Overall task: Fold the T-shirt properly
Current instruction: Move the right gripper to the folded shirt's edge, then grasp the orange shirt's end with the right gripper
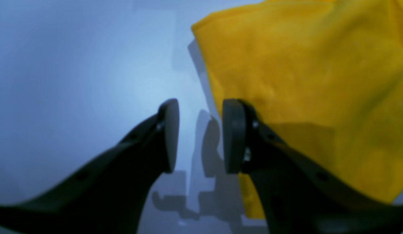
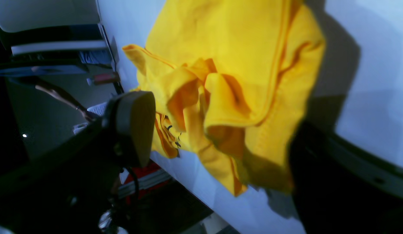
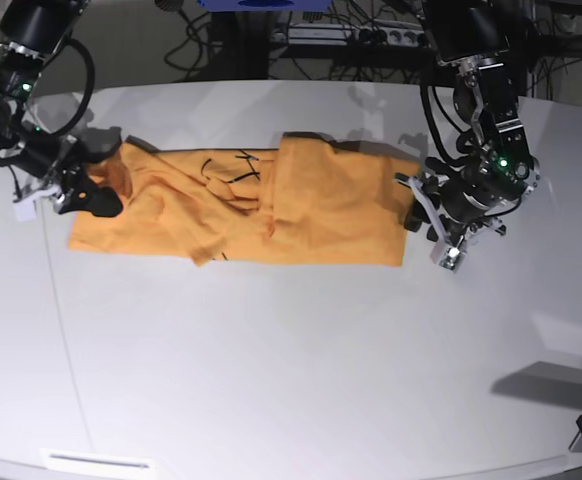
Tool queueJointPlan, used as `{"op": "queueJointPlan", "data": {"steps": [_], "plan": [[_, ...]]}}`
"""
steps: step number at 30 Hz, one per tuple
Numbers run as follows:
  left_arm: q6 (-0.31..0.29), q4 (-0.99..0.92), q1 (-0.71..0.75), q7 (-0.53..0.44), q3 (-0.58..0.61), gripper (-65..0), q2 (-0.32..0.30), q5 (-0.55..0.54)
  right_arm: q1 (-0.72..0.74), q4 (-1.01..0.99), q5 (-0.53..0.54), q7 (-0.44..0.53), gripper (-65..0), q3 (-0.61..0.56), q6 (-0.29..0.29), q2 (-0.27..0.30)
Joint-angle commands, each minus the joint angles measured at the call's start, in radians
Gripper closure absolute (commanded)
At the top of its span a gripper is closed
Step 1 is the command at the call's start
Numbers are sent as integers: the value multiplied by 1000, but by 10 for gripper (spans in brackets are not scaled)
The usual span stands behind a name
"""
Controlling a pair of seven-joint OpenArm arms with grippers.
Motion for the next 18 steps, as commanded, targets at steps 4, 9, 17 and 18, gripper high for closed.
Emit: {"op": "queueJointPlan", "data": {"steps": [4, 9, 17, 18], "plan": [[-1, 13, -15, -21, 3, -225, -8, -8, -2, 5, -42, -3, -447, -58, -6, -5], [-1, 13, -12, -21, -5, -225, -8, -8, -2, 5, -42, 34, -447, -118, -6, -11], [-1, 13, -10, -21, -6, -225, -8, -8, 11, -1, -41, 32, -176, -124, -6, -13], [-1, 13, -10, -21, -6, -225, -8, -8, 11, -2, -41, 32, -91, -122, -6, -13]]}}
